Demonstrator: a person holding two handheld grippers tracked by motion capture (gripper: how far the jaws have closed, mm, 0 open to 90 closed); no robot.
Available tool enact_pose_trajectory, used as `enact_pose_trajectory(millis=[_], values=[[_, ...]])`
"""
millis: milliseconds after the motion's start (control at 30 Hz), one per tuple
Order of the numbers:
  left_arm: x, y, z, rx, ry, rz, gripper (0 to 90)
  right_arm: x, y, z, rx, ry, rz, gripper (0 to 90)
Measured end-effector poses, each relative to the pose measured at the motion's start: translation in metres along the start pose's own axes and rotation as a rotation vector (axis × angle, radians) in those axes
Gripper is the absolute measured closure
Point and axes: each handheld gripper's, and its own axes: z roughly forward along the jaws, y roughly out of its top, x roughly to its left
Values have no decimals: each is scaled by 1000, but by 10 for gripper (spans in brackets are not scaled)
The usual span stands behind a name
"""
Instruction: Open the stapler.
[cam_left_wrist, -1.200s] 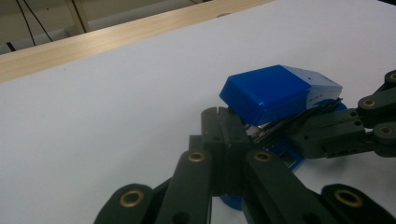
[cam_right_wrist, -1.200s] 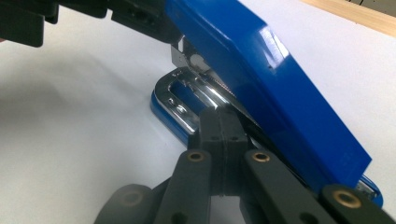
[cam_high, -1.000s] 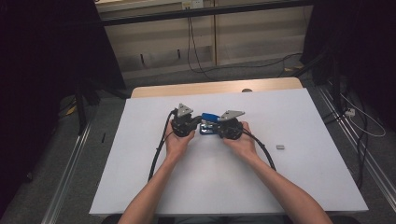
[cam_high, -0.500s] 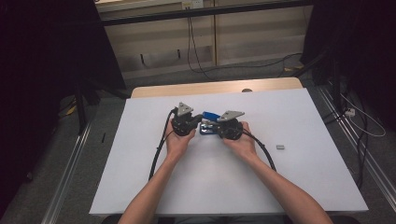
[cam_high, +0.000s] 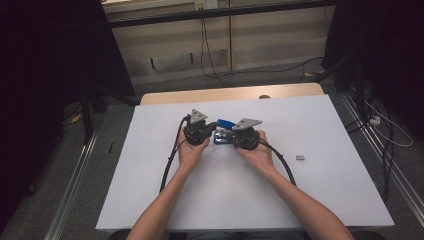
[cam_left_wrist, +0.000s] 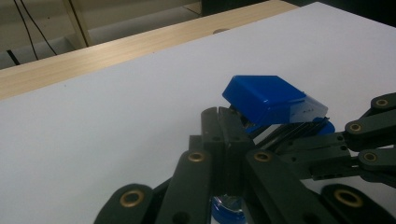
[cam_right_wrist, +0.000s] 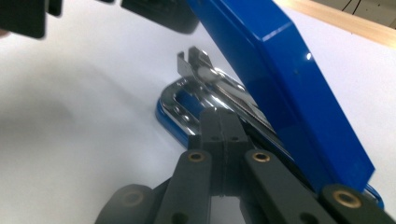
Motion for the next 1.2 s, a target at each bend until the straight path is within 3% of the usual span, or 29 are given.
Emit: enact_pose_trajectory(millis=[733,900,1100,1200], values=[[-2,6,0,-13,-4,9,900,13,18,9,-87,-44,0,900],[0,5,0,-12,-14,-16,900,12,18,10,-100,-61,9,900],[1,4,1,4,-4,-11,900,12,17,11,-102,-66,3,900],[-2,2,3,22,-6,13,900,12,16,11,-104,-71,2,900]])
